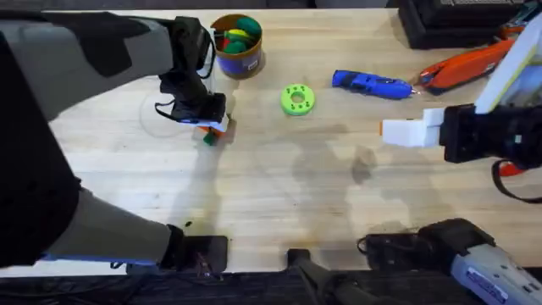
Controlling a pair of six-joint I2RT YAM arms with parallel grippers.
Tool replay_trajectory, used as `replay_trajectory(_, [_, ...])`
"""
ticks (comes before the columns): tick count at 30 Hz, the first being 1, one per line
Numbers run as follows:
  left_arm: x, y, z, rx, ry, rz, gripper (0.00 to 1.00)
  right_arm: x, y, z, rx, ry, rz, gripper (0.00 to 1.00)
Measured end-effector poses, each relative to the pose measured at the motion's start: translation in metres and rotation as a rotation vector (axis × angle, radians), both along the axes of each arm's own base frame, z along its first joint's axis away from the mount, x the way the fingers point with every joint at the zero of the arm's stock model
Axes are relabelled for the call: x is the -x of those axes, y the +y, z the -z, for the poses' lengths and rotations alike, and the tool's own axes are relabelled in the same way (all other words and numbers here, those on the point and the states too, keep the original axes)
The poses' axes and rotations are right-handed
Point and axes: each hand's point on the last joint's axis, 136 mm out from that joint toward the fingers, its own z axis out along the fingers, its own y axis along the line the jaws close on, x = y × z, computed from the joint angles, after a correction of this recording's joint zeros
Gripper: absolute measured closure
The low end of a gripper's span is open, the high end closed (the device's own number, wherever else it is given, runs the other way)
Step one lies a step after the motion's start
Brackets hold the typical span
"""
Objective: Pick up the gripper from the table and insert it into the empty holder that is missing its gripper. Then pick up a screw, insert it into the mounting hole, and use the screwdriver to tighten it. Finally, clean up the table by picking up the vegetable and placing it into the bucket.
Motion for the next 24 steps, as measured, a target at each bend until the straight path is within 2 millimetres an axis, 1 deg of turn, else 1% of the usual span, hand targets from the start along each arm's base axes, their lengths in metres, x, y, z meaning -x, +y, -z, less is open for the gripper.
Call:
replay_trajectory(3, [-0.004, 0.000, -0.008, 0.000, 0.002, -0.001, 0.978, 0.000, 0.000, 0.000, 0.000, 0.000, 0.000, 0.012])
replay_trajectory(5, [-0.012, -0.001, -0.021, 0.002, -0.014, -0.002, 0.978, 0.000, 0.000, 0.000, 0.000, 0.000, 0.000, 0.012])
replay_trajectory(7, [-0.027, -0.003, -0.040, 0.008, -0.054, -0.002, 0.978, 0.000, 0.000, 0.000, 0.000, 0.000, 0.000, 0.012])
replay_trajectory(8, [-0.046, -0.006, -0.075, 0.019, -0.128, -0.003, 0.979, 0.000, 0.000, 0.000, 0.000, 0.000, 0.000, 0.012])
replay_trajectory(13, [-0.079, -0.011, -0.138, 0.046, -0.312, -0.003, 0.979, 0.000, 0.000, 0.000, 0.000, -0.001, 0.000, 0.012])
replay_trajectory(15, [-0.096, -0.013, -0.163, 0.061, -0.413, -0.003, 0.979, 0.000, 0.000, 0.000, -0.001, -0.002, 0.000, 0.012])
replay_trajectory(16, [-0.119, -0.017, -0.189, 0.081, -0.540, -0.002, 0.979, -0.001, 0.000, -0.001, -0.001, -0.004, 0.000, 0.012])
replay_trajectory(18, [-0.130, -0.019, -0.195, 0.089, -0.590, -0.002, 0.979, -0.001, 0.000, -0.001, -0.001, -0.004, 0.000, 0.012])
replay_trajectory(20, [-0.140, -0.020, -0.195, 0.094, -0.616, -0.002, 0.979, -0.001, 0.000, -0.001, -0.001, -0.004, 0.000, 0.013])
replay_trajectory(22, [-0.150, -0.022, -0.190, 0.096, -0.627, -0.002, 0.979, -0.001, 0.000, -0.001, -0.001, -0.003, 0.000, 0.012])
replay_trajectory(24, [-0.161, -0.023, -0.179, 0.096, -0.626, -0.002, 0.979, 0.000, 0.000, 0.000, -0.001, -0.002, 0.000, 0.012])
